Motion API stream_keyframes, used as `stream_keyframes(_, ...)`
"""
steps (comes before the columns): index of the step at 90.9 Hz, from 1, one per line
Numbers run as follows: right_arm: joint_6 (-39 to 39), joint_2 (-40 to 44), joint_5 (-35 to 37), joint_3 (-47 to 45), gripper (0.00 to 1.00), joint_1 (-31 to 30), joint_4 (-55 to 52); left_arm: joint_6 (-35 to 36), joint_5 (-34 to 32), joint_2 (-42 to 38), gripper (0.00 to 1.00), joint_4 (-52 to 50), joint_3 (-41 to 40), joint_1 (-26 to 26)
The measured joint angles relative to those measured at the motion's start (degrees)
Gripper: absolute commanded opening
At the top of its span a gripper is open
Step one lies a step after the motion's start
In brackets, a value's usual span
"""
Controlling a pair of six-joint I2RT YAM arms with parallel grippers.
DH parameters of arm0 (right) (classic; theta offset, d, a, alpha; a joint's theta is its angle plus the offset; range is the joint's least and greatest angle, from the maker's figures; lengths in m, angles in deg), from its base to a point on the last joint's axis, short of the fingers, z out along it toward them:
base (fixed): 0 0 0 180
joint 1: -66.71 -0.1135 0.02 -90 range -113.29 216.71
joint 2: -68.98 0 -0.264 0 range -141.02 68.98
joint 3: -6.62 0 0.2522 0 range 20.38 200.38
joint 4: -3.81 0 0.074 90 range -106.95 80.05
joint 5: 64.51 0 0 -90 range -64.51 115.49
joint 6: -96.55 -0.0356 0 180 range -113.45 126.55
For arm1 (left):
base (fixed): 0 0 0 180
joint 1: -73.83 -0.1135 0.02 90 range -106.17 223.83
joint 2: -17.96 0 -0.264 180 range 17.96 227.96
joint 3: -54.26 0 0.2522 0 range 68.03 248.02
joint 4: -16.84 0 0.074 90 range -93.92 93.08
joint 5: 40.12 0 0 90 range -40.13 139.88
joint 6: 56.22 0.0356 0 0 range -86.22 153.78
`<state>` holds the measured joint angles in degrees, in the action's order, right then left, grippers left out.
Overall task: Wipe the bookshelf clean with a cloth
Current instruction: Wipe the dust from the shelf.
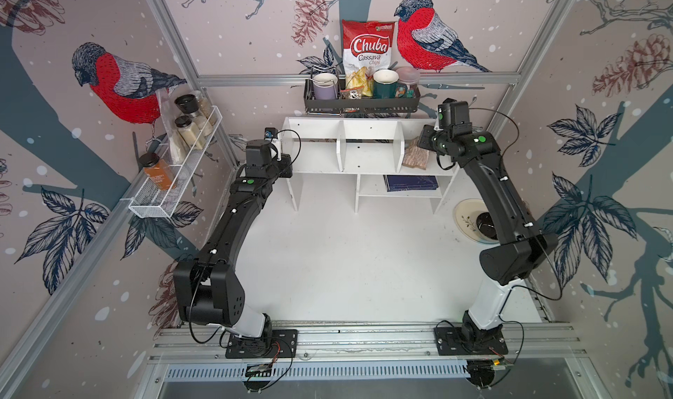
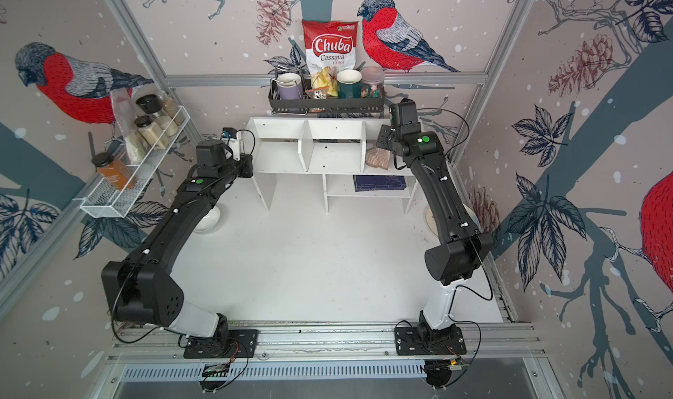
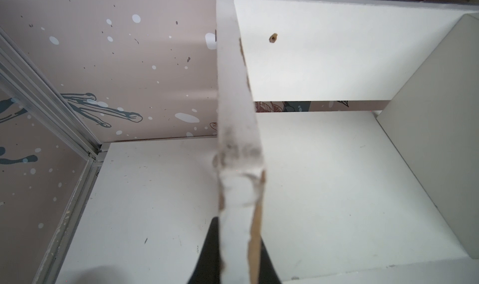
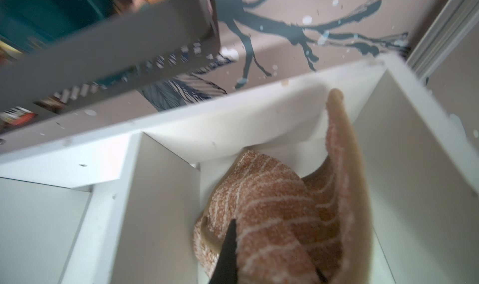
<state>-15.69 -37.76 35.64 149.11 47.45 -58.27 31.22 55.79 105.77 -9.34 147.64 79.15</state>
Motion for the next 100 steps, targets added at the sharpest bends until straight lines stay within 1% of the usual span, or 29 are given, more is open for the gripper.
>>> stream_keyframes(9,0.0,-0.5,0.0,2.4,0.00,0.1,-0.1,0.0,0.0,0.0,0.00,0.0,0.0,0.0)
stream_keyframes(20,0.0,-0.8,-0.5,0.2,0.00,0.0,0.5,0.0,0.0,-0.1,0.00,0.0,0.0,0.0)
stream_keyframes(31,-0.2,-0.4,-2.4,-6.8,0.00,-0.4,2.2,0.0,0.0,-0.3,0.00,0.0,0.0,0.0)
stream_keyframes(43,-0.2,3.3,-3.1,-17.3,0.00,-1.2,3.3,0.0,0.0,-0.3,0.00,0.0,-0.1,0.0)
stream_keyframes(53,0.7,5.8,-0.8,-20.0,0.00,-1.1,3.8,0.0,-0.1,-0.3,0.00,0.0,0.0,0.0)
stream_keyframes(61,2.4,5.4,3.4,-17.7,0.00,-0.3,3.4,0.0,-0.1,-0.3,0.00,0.0,0.0,0.0)
stream_keyframes(78,4.3,-1.8,10.4,-6.1,0.00,0.5,1.9,0.0,-0.1,-0.4,0.00,-0.2,0.0,0.0)
stream_keyframes(92,4.3,-6.9,11.6,3.0,0.00,-0.8,1.4,0.0,-0.1,-0.4,0.00,-0.3,0.1,0.0)
stream_keyframes(100,4.3,-7.5,9.4,4.7,0.00,-2.2,2.4,0.0,-0.1,-0.3,0.00,-0.4,0.2,0.0)
